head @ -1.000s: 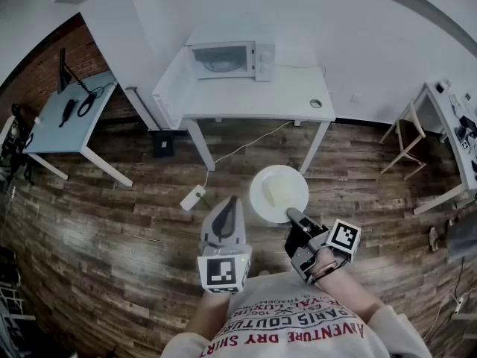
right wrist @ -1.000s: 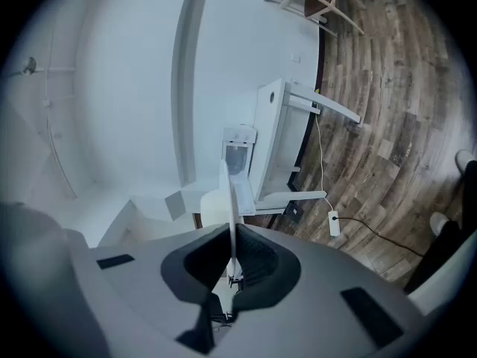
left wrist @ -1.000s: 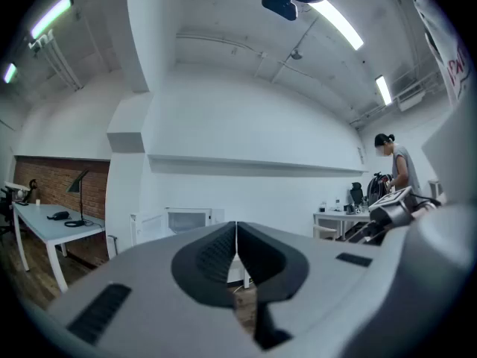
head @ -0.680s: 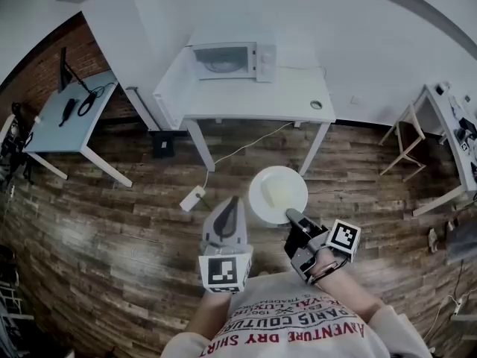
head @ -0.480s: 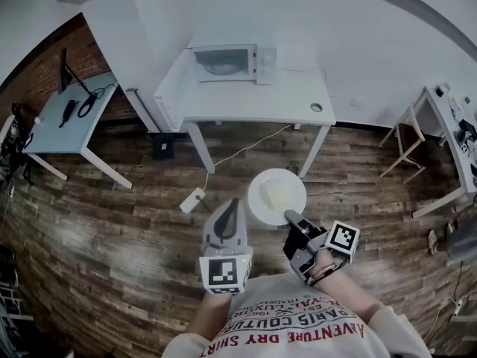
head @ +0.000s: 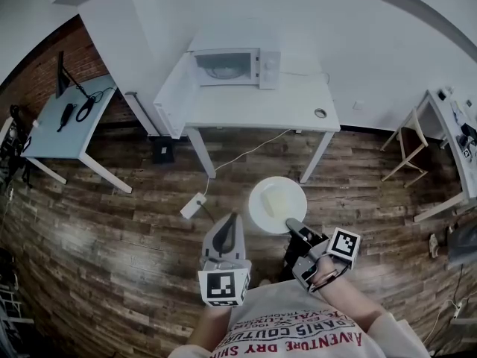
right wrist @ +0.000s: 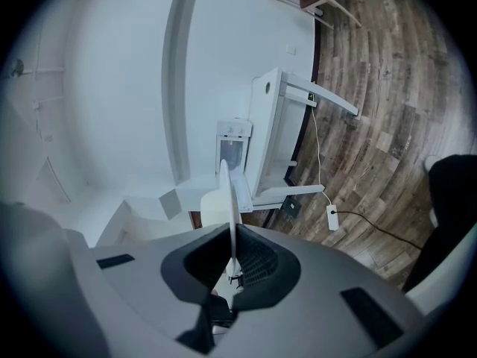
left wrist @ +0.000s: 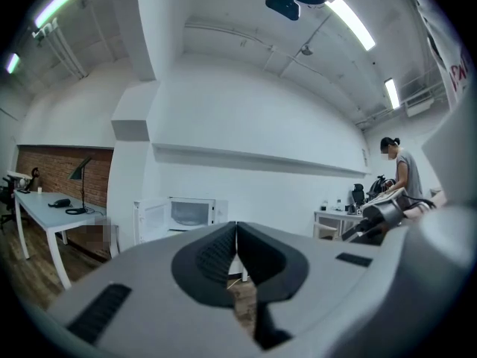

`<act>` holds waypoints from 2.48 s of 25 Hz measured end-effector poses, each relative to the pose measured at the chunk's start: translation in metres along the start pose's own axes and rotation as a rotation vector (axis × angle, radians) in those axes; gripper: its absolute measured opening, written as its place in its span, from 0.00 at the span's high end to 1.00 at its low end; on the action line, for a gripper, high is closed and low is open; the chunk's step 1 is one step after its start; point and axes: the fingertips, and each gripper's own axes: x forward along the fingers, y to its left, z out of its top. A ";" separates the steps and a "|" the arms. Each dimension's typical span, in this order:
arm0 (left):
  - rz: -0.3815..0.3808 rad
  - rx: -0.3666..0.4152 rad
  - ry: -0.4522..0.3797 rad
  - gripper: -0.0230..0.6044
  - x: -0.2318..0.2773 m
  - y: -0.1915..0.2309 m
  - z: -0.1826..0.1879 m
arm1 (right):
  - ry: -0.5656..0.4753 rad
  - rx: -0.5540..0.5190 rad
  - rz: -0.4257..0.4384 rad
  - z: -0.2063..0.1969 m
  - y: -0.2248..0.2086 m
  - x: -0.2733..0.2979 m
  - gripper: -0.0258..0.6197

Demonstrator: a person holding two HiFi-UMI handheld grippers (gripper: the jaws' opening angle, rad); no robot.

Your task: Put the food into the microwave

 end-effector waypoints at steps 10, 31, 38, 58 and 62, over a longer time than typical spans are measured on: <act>0.121 -0.027 0.032 0.95 0.034 0.034 -0.007 | 0.113 0.052 -0.019 0.023 -0.012 0.061 0.93; 0.285 -0.048 0.065 0.95 0.278 0.111 0.013 | 0.274 0.066 0.017 0.207 0.045 0.264 0.93; 0.284 -0.064 0.091 0.95 0.319 0.135 0.006 | 0.251 0.078 0.002 0.236 0.051 0.302 0.93; -0.017 -0.060 0.110 0.95 0.521 0.295 0.004 | 0.023 0.096 -0.022 0.290 0.090 0.504 0.93; -0.082 -0.046 0.111 0.95 0.546 0.316 0.000 | -0.011 0.087 -0.011 0.291 0.095 0.540 0.93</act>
